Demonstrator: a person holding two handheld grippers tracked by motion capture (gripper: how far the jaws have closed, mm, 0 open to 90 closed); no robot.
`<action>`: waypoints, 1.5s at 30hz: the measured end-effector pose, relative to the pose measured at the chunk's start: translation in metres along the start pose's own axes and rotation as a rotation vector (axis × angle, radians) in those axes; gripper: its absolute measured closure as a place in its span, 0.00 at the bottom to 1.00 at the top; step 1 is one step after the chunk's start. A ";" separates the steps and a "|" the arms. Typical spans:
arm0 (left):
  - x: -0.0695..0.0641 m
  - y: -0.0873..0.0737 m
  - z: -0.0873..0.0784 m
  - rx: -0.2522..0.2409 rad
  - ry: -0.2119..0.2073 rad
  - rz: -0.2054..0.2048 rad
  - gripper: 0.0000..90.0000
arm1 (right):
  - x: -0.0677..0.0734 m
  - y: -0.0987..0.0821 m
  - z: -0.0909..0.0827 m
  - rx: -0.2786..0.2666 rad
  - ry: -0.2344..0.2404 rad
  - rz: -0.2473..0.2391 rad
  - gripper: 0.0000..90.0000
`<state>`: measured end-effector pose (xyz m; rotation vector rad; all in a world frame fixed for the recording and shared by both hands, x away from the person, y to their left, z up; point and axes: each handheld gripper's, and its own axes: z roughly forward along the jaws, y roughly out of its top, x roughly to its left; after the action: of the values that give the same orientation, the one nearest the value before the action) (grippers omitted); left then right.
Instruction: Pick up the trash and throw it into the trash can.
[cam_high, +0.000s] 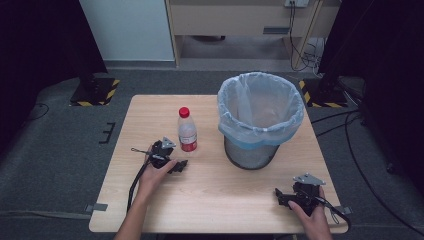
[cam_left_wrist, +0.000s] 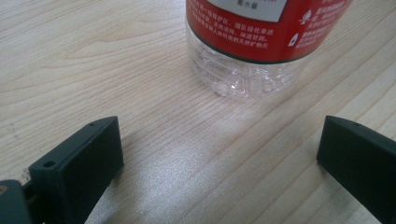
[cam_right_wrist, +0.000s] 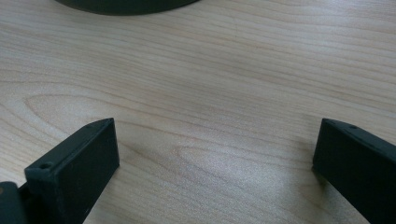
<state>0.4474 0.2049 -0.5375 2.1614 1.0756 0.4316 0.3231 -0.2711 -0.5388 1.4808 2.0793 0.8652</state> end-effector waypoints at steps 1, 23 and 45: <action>0.000 0.000 0.000 0.000 0.000 0.000 0.00 | 0.000 0.000 0.000 0.000 0.000 0.000 0.00; -0.009 0.005 -0.030 -0.101 0.070 0.046 0.01 | 0.000 0.000 0.000 0.001 0.001 0.001 0.00; -0.011 0.049 -0.061 -0.204 -0.011 0.070 0.04 | 0.000 0.000 -0.001 0.002 0.016 -0.015 0.00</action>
<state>0.4350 0.2003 -0.4596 2.0221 0.9100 0.5374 0.3225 -0.2716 -0.5386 1.4615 2.1005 0.8725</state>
